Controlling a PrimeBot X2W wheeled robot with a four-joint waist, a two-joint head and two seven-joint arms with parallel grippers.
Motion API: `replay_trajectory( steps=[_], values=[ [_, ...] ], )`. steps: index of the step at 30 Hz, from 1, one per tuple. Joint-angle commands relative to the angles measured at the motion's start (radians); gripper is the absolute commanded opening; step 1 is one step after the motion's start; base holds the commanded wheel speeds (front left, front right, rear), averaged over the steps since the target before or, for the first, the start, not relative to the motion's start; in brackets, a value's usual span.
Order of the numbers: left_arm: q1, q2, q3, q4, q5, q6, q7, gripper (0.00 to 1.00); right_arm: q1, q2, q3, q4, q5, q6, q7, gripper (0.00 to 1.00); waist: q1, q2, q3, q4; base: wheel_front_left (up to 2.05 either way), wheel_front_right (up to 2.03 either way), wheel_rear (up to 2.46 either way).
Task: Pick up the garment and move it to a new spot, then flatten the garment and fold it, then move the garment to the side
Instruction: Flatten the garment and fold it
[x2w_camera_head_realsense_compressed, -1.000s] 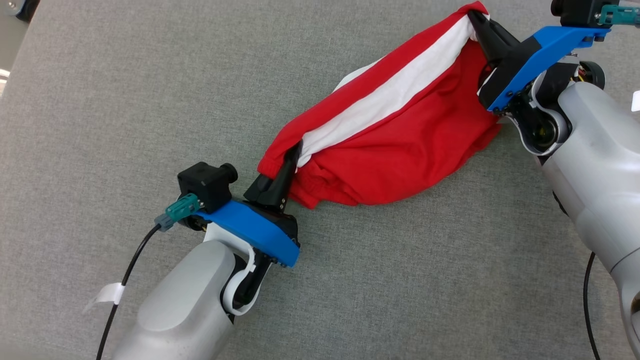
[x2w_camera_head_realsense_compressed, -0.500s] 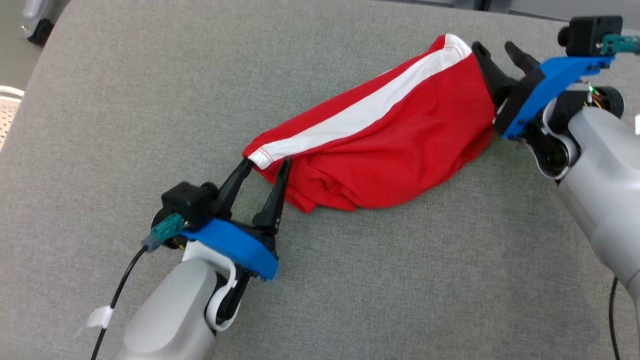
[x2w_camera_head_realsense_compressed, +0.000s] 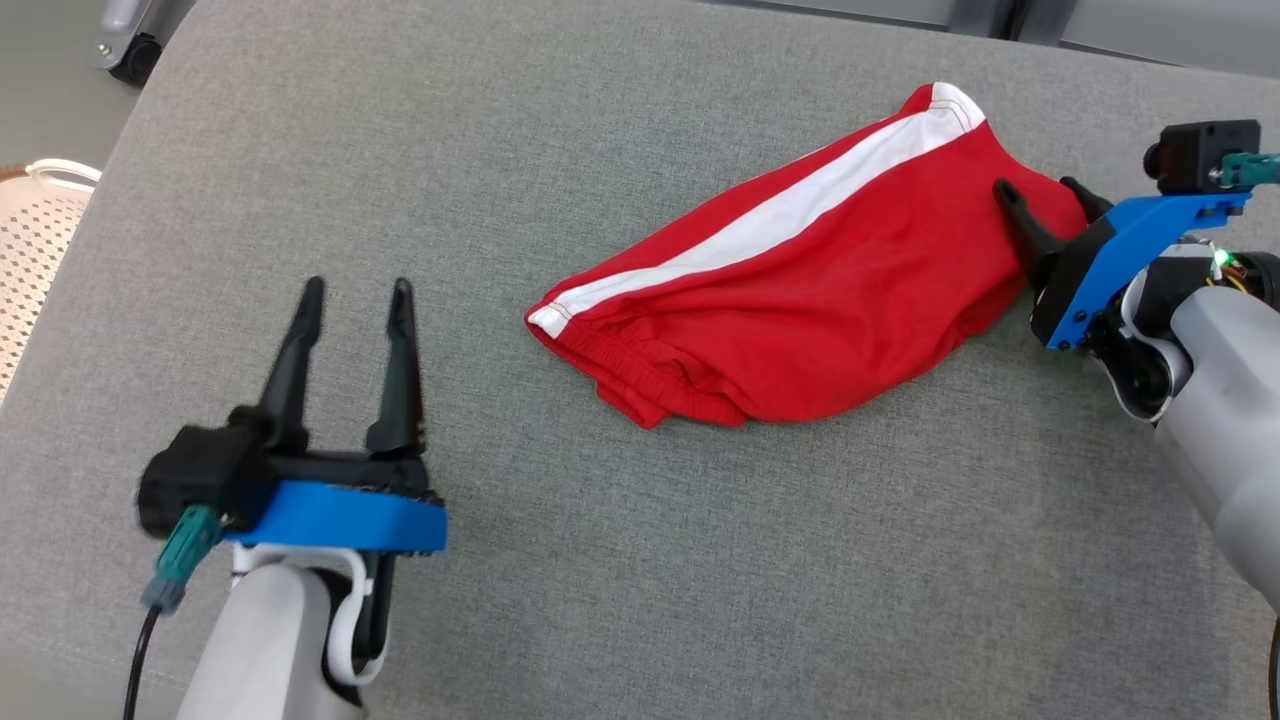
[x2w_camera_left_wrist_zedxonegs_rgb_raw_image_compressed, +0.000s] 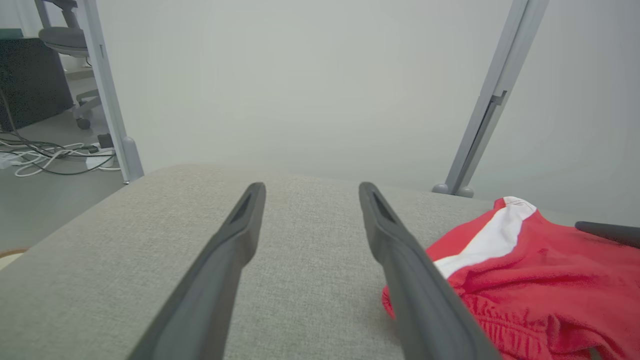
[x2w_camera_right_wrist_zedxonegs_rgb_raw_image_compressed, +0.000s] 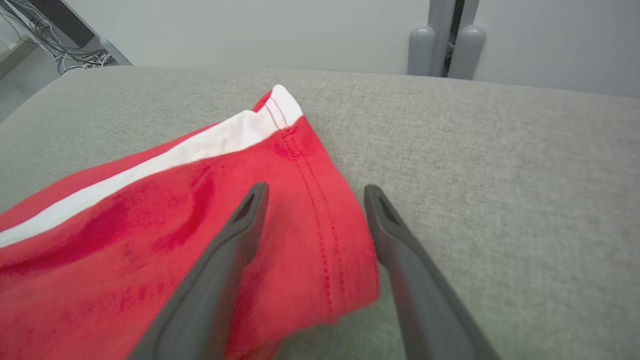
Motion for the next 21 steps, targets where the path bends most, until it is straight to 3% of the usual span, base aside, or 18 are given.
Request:
replay_trajectory(
  steps=[1,6,12,13,14,15,21],
  values=[
    [0.034,-0.013,0.032,-0.020,0.025,0.011,-0.004,1.00,0.006,0.002,0.010,0.010,-0.006,0.001,0.003,1.00,-0.0001,0.0001,0.002,0.001,0.00,0.00,0.00],
    [0.104,-0.054,0.145,-0.068,0.091,-0.005,-0.004,1.00,0.008,0.021,0.041,0.051,-0.021,0.001,0.023,1.00,-0.0001,0.0001,0.004,0.002,0.00,0.00,0.00],
    [0.138,-0.074,0.187,-0.070,0.128,-0.020,-0.004,1.00,0.049,0.042,0.074,0.080,-0.016,0.001,0.086,1.00,-0.0001,0.0001,-0.004,0.006,0.00,0.00,0.00],
    [0.135,-0.074,0.187,-0.065,0.132,-0.020,-0.004,1.00,0.057,0.047,0.078,0.080,-0.012,0.001,0.100,0.95,-0.0001,0.0001,-0.005,0.007,0.00,0.00,0.00],
    [0.130,-0.075,0.183,-0.061,0.131,-0.020,-0.004,1.00,0.060,0.053,0.082,0.077,-0.009,0.001,0.105,0.38,-0.0001,0.0001,-0.006,0.007,0.00,0.00,0.00],
    [0.125,-0.075,0.176,-0.058,0.127,-0.017,-0.004,1.00,0.060,0.058,0.084,0.072,-0.008,0.001,0.103,0.00,-0.0001,0.0001,-0.007,0.006,0.00,0.00,0.00],
    [0.110,-0.075,0.158,-0.037,0.134,-0.014,-0.004,1.00,0.063,0.065,0.082,0.046,0.015,0.001,0.059,0.00,-0.0001,0.0001,-0.033,-0.025,0.00,0.00,0.00]
  ],
)
